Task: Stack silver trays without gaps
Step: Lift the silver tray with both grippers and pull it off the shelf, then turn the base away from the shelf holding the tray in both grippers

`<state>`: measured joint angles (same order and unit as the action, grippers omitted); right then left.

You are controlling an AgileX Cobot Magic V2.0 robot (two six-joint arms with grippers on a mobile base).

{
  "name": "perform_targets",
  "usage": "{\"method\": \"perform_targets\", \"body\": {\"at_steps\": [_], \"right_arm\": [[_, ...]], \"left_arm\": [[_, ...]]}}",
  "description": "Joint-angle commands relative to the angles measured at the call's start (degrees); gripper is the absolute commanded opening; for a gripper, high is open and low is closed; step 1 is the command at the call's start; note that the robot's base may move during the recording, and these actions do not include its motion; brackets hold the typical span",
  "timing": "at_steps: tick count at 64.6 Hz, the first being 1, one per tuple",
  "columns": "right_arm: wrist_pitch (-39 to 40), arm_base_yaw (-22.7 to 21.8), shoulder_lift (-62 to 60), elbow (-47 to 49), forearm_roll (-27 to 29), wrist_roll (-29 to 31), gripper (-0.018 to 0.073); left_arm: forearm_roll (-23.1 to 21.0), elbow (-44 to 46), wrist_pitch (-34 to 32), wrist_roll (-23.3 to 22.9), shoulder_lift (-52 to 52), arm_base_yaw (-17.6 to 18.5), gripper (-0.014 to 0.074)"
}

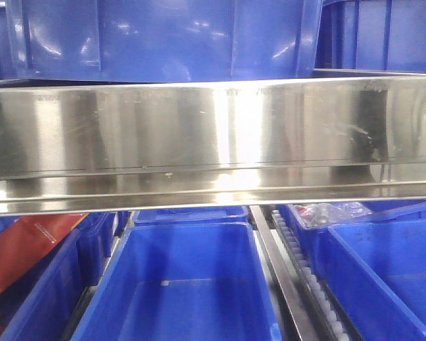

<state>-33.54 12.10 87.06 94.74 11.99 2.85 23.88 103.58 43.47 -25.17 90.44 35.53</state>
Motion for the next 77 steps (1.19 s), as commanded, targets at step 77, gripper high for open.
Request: {"method": "perform_targets", "body": {"at_steps": [77], "right_arm": [[2.62,0.04,-1.04,0.69,-0.81,1.3,-0.0079]], "left_arm": [[0.89,0.56,-2.5,0.53,-0.99,0.25,-0.0008]]}}
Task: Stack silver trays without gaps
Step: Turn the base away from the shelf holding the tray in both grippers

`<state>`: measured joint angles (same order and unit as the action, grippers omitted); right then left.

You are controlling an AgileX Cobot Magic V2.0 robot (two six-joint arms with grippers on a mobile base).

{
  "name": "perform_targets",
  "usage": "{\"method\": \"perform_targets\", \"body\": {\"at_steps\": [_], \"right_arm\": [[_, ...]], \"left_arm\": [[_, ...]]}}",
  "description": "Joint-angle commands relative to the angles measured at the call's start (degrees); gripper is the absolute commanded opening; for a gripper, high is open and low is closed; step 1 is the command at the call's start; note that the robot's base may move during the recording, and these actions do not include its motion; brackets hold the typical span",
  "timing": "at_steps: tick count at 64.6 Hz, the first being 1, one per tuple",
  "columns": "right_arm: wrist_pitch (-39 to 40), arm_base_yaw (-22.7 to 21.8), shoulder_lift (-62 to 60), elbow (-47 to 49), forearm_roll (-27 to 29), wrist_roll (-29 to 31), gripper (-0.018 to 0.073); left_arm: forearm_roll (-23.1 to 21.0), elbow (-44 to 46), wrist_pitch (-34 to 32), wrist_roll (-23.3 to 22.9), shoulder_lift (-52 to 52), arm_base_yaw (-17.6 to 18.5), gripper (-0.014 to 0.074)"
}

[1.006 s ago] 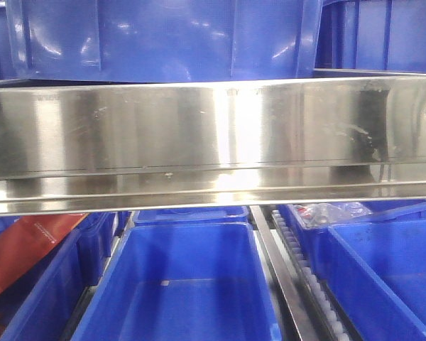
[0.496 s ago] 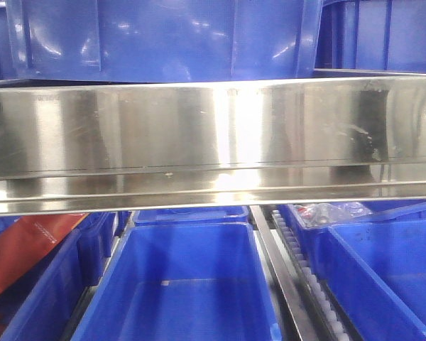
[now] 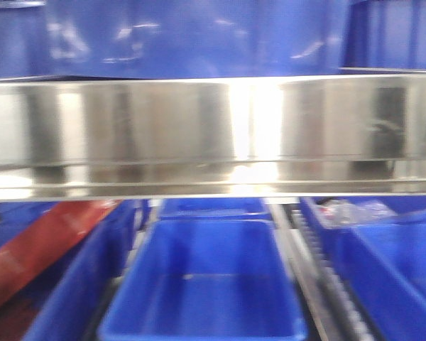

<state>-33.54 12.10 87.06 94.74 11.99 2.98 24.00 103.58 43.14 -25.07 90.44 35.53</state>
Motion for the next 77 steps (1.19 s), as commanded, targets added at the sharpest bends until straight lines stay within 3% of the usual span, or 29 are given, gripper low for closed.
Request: {"method": "perform_targets", "body": {"at_steps": [1,77], "right_arm": [[2.62,0.04,-1.04,0.69,-0.81,1.17,-0.0079],[2.62,0.04,-1.04,0.69,-0.81,1.17,-0.0079]], "left_arm": [[0.77,0.56,-2.18,0.43,-0.99,0.25,-0.0008],[1.02,0.56,-2.18,0.43,-0.99,0.25,-0.0008]]}}
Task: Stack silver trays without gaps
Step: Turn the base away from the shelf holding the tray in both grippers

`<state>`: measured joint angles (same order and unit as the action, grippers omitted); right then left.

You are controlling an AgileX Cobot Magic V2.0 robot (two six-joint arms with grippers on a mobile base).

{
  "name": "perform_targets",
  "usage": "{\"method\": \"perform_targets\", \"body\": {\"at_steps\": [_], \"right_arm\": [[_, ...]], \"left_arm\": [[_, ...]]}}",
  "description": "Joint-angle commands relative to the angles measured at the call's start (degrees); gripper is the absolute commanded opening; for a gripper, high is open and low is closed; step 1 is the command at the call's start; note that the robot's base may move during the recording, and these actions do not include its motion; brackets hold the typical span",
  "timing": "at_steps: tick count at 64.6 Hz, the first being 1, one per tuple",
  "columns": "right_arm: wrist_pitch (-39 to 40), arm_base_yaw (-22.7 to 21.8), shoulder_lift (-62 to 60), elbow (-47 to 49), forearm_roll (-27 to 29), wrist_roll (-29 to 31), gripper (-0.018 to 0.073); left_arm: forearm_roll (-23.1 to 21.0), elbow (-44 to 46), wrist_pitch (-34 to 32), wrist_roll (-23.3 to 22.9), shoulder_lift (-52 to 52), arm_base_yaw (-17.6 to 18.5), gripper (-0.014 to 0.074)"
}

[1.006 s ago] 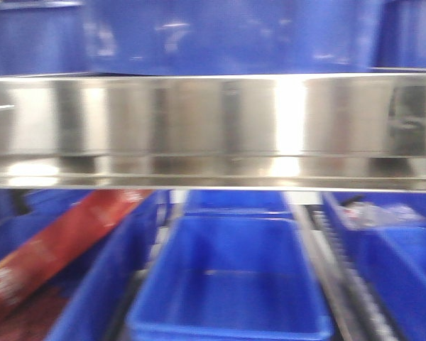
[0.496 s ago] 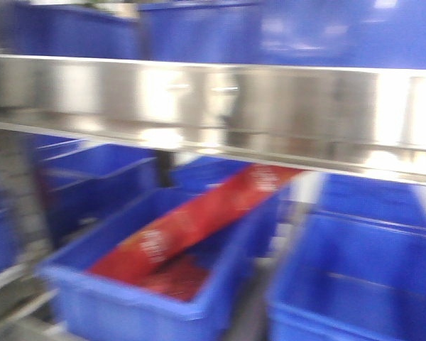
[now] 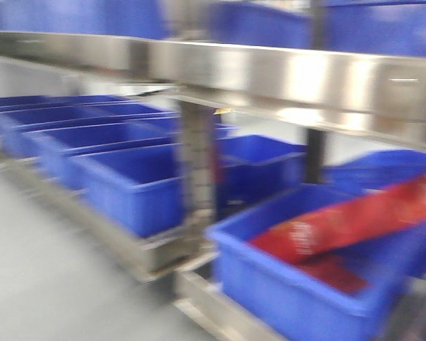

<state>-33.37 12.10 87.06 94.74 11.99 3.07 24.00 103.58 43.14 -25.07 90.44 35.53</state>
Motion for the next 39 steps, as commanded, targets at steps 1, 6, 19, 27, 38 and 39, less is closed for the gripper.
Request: {"method": "perform_targets", "body": {"at_steps": [1,6,19,27,38,39], "right_arm": [[2.45,0.04,-1.04,0.69,-0.81,1.08,-0.0079],[2.45,0.04,-1.04,0.69,-0.81,1.08,-0.0079],[2.45,0.04,-1.04,0.69,-0.81,1.08,-0.0079],[2.45,0.04,-1.04,0.69,-0.81,1.08,-0.0079],[2.45,0.04,-1.04,0.69,-0.81,1.08,-0.0079],[2.45,0.04,-1.04,0.69,-0.81,1.08,-0.0079]], "left_arm": [[1.02,0.56,-2.18,0.43,-0.99,0.25,-0.0008],[1.02,0.56,-2.18,0.43,-0.99,0.25,-0.0008],[1.02,0.56,-2.18,0.43,-0.99,0.25,-0.0008],[1.02,0.56,-2.18,0.43,-0.99,0.25,-0.0008],[1.02,0.56,-2.18,0.43,-0.99,0.25,-0.0008],[1.02,0.56,-2.18,0.43,-0.99,0.25,-0.0008]]}}
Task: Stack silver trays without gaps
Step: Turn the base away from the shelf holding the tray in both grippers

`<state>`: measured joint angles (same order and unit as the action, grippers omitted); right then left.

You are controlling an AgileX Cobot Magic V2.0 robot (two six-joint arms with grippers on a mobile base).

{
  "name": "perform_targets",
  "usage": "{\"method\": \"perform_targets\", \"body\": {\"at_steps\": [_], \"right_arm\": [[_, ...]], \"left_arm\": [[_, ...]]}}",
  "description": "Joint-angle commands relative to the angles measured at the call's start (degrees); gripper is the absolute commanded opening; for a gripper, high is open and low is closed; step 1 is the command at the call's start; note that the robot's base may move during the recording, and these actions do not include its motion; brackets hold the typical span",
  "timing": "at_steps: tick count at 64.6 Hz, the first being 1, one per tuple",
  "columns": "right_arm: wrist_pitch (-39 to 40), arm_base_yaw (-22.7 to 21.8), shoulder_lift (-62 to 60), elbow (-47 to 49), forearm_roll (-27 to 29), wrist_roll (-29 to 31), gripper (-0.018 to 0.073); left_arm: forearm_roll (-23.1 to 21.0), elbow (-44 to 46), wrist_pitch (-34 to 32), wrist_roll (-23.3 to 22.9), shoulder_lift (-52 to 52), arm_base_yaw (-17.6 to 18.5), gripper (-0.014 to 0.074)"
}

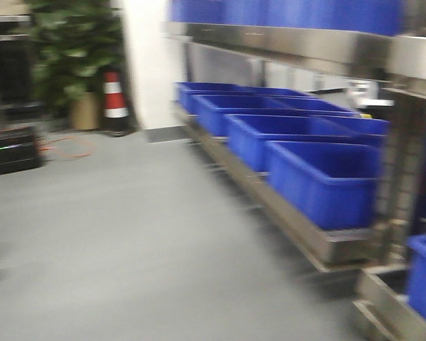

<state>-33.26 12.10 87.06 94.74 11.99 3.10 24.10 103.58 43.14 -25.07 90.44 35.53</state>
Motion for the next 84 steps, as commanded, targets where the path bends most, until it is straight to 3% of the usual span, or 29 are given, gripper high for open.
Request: {"method": "perform_targets", "body": {"at_steps": [1,84], "right_arm": [[2.34,0.04,-1.04,0.69,-0.81,1.05,-0.0079],[2.45,0.04,-1.04,0.69,-0.81,1.05,-0.0079]], "left_arm": [[0.91,0.56,-2.18,0.43,-0.99,0.25,-0.0008],[0.91,0.56,-2.18,0.43,-0.99,0.25,-0.0008]]}}
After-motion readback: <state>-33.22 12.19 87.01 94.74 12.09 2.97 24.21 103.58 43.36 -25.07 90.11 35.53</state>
